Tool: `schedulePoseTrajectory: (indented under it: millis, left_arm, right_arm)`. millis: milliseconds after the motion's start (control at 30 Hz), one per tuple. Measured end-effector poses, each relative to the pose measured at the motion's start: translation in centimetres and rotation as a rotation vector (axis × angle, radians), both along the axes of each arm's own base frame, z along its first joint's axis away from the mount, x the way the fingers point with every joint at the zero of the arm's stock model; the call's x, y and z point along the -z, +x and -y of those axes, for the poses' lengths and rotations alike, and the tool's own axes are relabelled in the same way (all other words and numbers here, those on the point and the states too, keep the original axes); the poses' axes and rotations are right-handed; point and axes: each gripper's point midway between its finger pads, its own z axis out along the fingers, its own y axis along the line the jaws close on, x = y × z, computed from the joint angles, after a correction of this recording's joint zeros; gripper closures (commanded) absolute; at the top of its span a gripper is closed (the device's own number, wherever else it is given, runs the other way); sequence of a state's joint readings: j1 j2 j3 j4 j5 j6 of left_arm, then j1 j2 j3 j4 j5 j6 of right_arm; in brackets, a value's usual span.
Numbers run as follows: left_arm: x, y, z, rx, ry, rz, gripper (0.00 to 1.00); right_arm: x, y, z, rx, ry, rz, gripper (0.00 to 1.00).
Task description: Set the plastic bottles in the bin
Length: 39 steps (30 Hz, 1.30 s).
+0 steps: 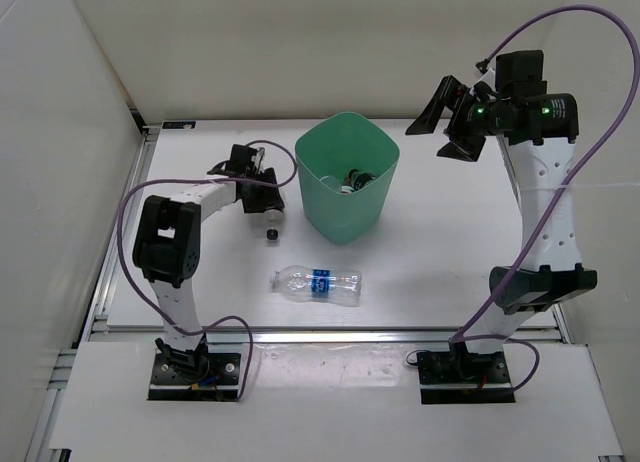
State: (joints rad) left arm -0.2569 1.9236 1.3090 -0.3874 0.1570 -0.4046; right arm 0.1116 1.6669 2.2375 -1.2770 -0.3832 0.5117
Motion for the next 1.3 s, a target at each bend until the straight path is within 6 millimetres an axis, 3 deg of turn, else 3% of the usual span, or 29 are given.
schedulePoseTrajectory:
  millis: [33, 67, 133, 300, 400, 467, 500, 533, 600, 633, 667, 700, 733, 800, 867, 933, 967, 1000, 1067, 1133, 1200, 1267, 1300]
  left_arm:
    - [0.5, 0.0, 0.3, 0.007, -0.010, -0.012, 0.43]
    - [0.5, 0.1, 0.6, 0.013, -0.027, -0.012, 0.58]
    - [0.4, 0.3, 0.9, 0.010, -0.046, -0.010, 0.71]
    - [0.1, -0.9, 0.1, -0.050, -0.068, -0.034, 0.71]
    - [-2.4, -2.0, -1.6, -0.145, -0.066, -0.036, 0.70]
    - [-6.9, -1.4, -2.5, -0.197, -0.085, 0.045, 0.68]
    - [-10.5, -0.5, -2.9, -0.221, -0.103, 0.113, 0.67]
    - [-14.4, 0.7, -2.9, -0.233, -0.126, 0.194, 0.67]
    - [-24.0, 3.5, -2.3, -0.226, -0.181, 0.405, 0.66]
    - [-29.2, 4.4, -1.5, -0.209, -0.212, 0.523, 0.64]
    - [-32.5, 4.6, -0.9, -0.192, -0.234, 0.600, 0.64]
    - [-37.9, 4.2, 0.8, -0.148, -0.276, 0.713, 0.63]
    - [-41.3, 3.5, 2.4, -0.105, -0.313, 0.787, 0.63]
    - [-44.8, 1.6, 5.7, -0.013, -0.374, 0.852, 0.63]
    - [-44.8, 0.3, 9.1, 0.073, -0.407, 0.840, 0.55]
    - [-41.6, -0.3, 12.4, 0.146, -0.402, 0.761, 0.40]
    - [-39.4, -0.5, 13.7, 0.175, -0.387, 0.710, 0.29]
    - [-36.6, -0.6, 14.8, 0.200, -0.362, 0.646, 0.00]
    - [-31.3, -0.8, 15.7, 0.222, -0.300, 0.520, 0.00]
    - [-27.9, -0.7, 15.3, 0.212, -0.230, 0.437, 0.00]
    - [-27.9, -0.3, 13.6, 0.182, -0.181, 0.427, 0.00]
    - [-32.5, 0.6, 11.2, 0.121, -0.171, 0.512, 0.00]
    - [-36.4, 1.2, 9.5, 0.068, -0.178, 0.609, 0.00]
  right_arm:
    - [0.1, 0.0, 0.1, 0.003, -0.001, -0.007, 0.00]
    - [0.3, 0.1, 0.2, 0.006, -0.002, -0.012, 0.00]
    - [0.4, 0.2, 0.4, 0.012, -0.001, -0.017, 0.00]
    - [0.5, 0.5, 1.1, 0.029, 0.000, -0.019, 0.00]
    - [1.0, 0.6, 1.2, 0.029, 0.003, -0.034, 0.00]
    - [1.5, 0.6, 1.2, 0.029, 0.003, -0.049, 0.00]
    - [1.8, 0.7, 1.2, 0.028, 0.004, -0.058, 0.00]
    - [2.0, 0.7, 1.1, 0.027, 0.005, -0.064, 0.00]
    - [2.4, 0.8, 1.1, 0.026, 0.009, -0.072, 0.00]
    - [2.4, 0.9, 1.0, 0.025, 0.012, -0.073, 0.01]
    - [2.5, 1.0, 1.0, 0.025, 0.015, -0.074, 0.01]
    - [2.6, 1.0, 0.9, 0.023, 0.019, -0.076, 0.01]
    - [2.7, 1.1, 0.8, 0.021, 0.024, -0.076, 0.02]
    - [2.9, 1.4, 0.7, 0.022, 0.031, -0.076, 0.02]
    - [3.2, 1.7, 0.6, 0.025, 0.039, -0.080, 0.02]
    - [3.9, 1.9, 0.5, 0.029, 0.043, -0.094, 0.02]
    - [4.3, 1.9, 0.5, 0.031, 0.043, -0.103, 0.02]
    - [4.7, 2.0, 0.5, 0.032, 0.043, -0.111, 0.02]
    - [5.3, 2.0, 0.5, 0.036, 0.045, -0.122, 0.02]
    - [5.8, 1.9, 0.5, 0.040, 0.045, -0.132, 0.02]
    - [5.9, 1.9, 0.5, 0.044, 0.049, -0.131, 0.02]
    - [5.8, 1.9, 0.5, 0.044, 0.051, -0.124, 0.02]
    - [5.6, 1.9, 0.4, 0.039, 0.052, -0.110, 0.02]
